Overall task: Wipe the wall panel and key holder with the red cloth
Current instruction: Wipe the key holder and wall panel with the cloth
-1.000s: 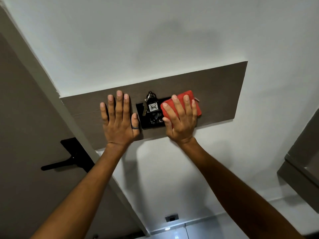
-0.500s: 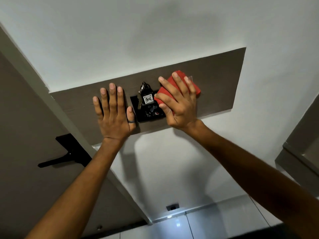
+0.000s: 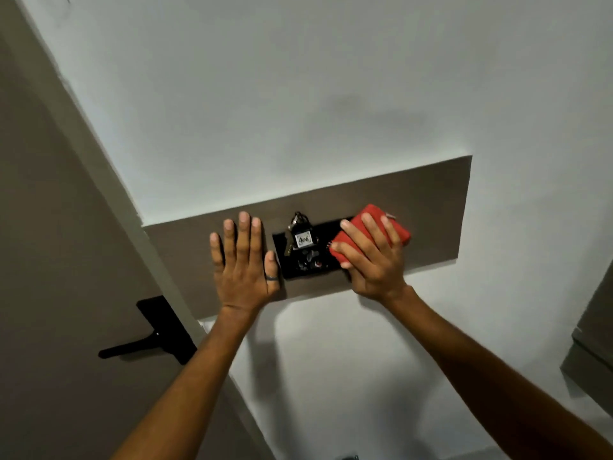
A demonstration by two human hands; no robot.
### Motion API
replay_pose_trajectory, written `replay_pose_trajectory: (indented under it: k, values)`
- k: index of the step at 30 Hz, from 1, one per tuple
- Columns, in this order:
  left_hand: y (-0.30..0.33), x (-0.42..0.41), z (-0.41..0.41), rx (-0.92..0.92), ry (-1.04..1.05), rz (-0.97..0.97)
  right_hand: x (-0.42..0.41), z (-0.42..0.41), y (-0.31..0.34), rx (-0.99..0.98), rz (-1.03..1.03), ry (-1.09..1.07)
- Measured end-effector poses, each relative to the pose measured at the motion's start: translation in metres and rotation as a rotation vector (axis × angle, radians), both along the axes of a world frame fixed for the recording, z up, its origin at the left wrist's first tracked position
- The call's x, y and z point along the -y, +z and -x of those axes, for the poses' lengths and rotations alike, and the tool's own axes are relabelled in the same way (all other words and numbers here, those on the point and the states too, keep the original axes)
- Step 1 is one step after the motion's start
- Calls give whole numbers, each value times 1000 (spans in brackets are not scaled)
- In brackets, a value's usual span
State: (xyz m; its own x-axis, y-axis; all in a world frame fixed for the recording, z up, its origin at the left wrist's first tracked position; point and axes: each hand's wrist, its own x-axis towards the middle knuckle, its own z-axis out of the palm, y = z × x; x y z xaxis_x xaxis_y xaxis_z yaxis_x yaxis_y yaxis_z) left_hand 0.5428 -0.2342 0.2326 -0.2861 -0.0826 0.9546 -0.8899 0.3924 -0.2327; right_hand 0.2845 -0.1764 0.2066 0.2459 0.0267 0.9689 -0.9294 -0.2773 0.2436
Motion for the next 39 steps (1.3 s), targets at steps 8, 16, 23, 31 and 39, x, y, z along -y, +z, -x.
replay_pose_trajectory:
  k: [8, 16, 23, 31, 39]
  values:
    - [3, 1, 1, -14, -29, 0, 9, -59, 19, 241, -33, -107]
    - [-2, 4, 1, -26, -45, -11, 7, -35, 3, 110, -38, -144]
    - [-1, 2, -1, -19, -41, -1, -4, -41, -32, 322, -52, -273]
    - [1, -3, -1, -38, -37, -26, -44, -59, -25, 460, -65, 35]
    - [-1, 0, -2, -36, -60, -14, 16, -105, -6, 214, 60, -106]
